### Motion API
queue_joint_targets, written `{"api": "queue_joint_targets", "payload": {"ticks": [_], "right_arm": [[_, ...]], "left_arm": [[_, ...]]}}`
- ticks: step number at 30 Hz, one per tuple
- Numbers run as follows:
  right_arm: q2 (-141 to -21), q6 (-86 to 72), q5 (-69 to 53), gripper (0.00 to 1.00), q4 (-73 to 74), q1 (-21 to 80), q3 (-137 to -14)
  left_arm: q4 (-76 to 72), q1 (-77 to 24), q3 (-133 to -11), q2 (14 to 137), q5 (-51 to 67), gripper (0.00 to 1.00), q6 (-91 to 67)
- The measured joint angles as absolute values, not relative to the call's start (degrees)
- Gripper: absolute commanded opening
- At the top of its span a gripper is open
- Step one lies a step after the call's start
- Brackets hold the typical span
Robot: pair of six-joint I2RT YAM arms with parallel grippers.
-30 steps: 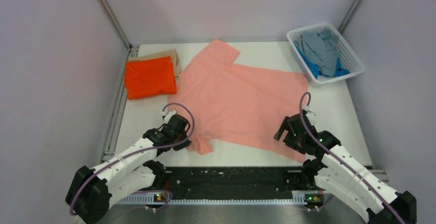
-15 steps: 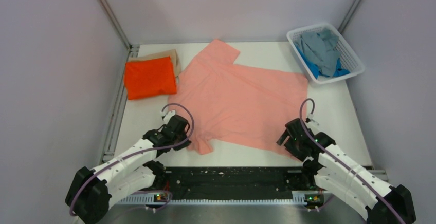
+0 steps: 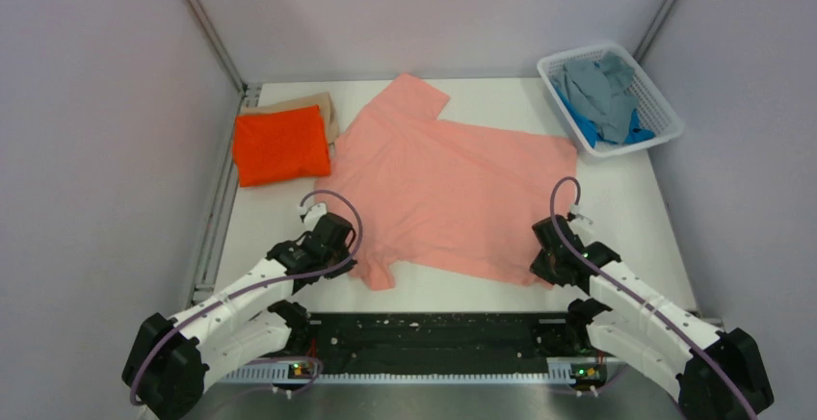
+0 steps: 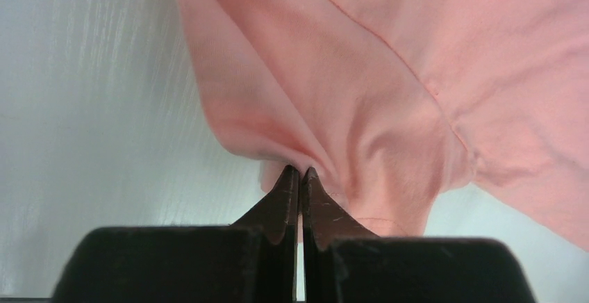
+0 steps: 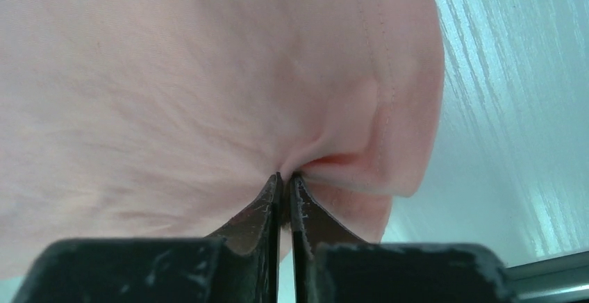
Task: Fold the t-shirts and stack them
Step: Grab the side of the flattened tshirt closest away from the robot with both arms, then fold the flattened tshirt in 1/3 of the way
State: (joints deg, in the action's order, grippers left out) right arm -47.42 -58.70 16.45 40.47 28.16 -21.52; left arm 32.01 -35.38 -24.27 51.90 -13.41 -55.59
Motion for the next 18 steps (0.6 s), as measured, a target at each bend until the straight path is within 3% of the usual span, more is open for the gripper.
{"api": "queue_joint_targets", "payload": {"ticks": [13, 18], "right_arm": [[-46.1, -48.7, 19.7, 0.00, 39.1, 27.0, -28.4], [-45.7, -45.1, 22.5, 0.00, 33.9, 24.8, -30.5]], "left_arm": [[25.5, -35.4, -30.5, 51.6, -14.4, 0.00, -52.8], [20.3, -34.8, -37.6, 57.4, -16.6, 0.00, -50.0]]}}
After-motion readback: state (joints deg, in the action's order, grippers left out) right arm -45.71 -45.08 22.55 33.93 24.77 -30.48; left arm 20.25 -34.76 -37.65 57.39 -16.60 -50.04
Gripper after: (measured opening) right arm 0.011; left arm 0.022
